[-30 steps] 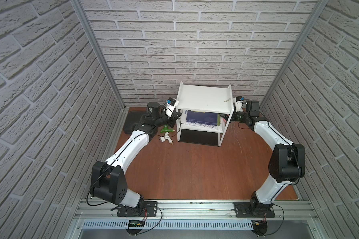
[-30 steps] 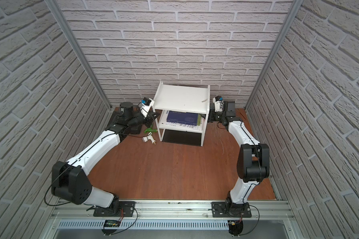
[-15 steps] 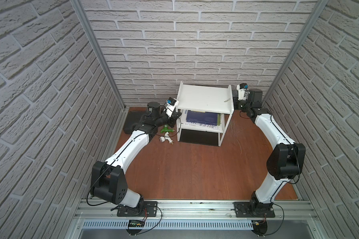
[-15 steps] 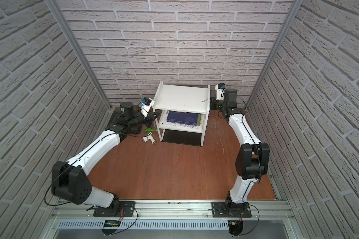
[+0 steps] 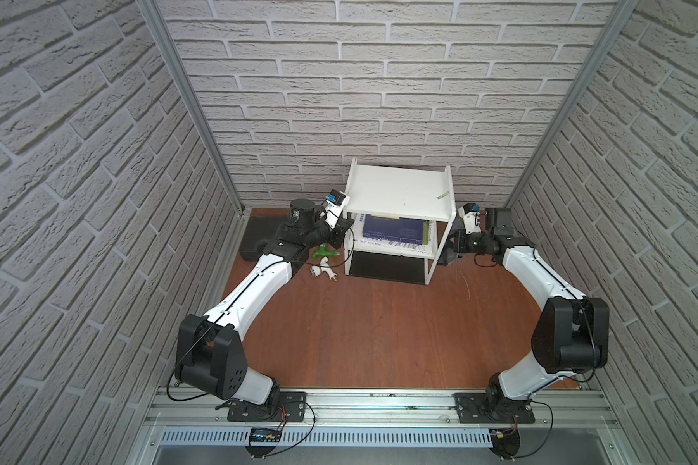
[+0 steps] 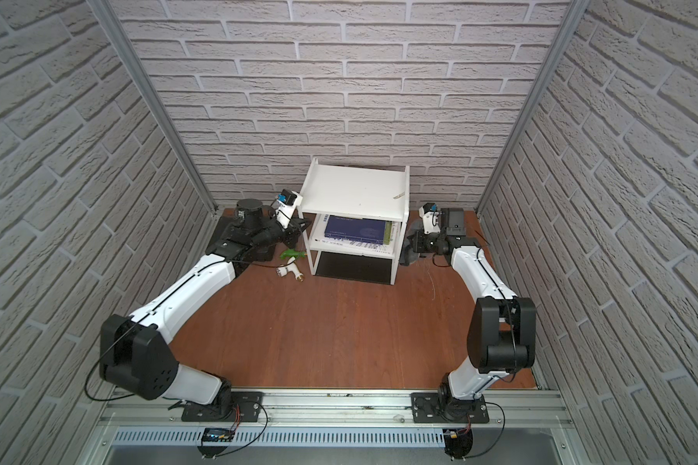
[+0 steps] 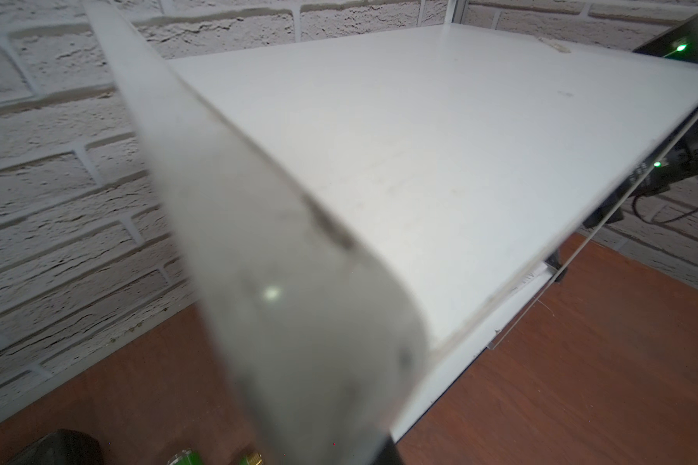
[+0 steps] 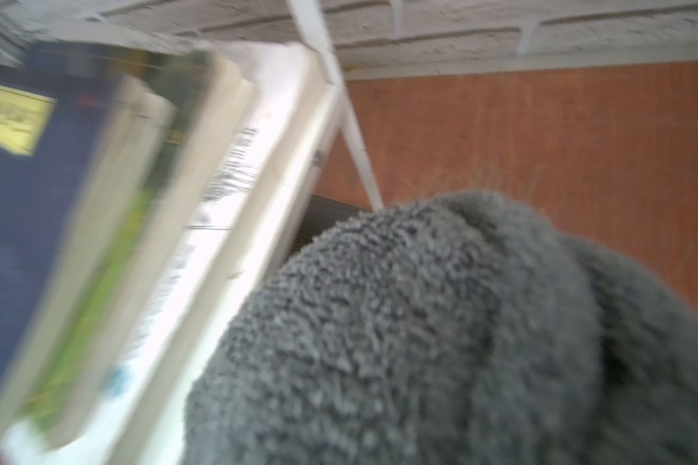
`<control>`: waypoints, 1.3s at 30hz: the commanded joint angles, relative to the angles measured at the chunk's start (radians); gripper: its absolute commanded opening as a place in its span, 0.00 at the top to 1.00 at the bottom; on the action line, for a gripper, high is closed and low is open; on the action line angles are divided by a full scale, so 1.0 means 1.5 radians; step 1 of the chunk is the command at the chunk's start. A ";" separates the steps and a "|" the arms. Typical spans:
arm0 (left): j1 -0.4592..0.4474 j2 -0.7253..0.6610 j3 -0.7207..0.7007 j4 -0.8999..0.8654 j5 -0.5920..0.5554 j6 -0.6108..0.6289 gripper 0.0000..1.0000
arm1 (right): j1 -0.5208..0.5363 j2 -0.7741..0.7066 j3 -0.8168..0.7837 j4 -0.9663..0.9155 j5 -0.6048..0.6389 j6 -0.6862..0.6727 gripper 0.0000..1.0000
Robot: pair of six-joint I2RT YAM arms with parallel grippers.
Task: Wipe the bookshelf clean with a cloth
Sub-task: Wipe the dust from the shelf.
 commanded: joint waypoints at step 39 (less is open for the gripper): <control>0.005 -0.022 -0.036 -0.052 -0.061 -0.043 1.00 | 0.100 -0.359 -0.301 0.098 0.008 0.044 0.97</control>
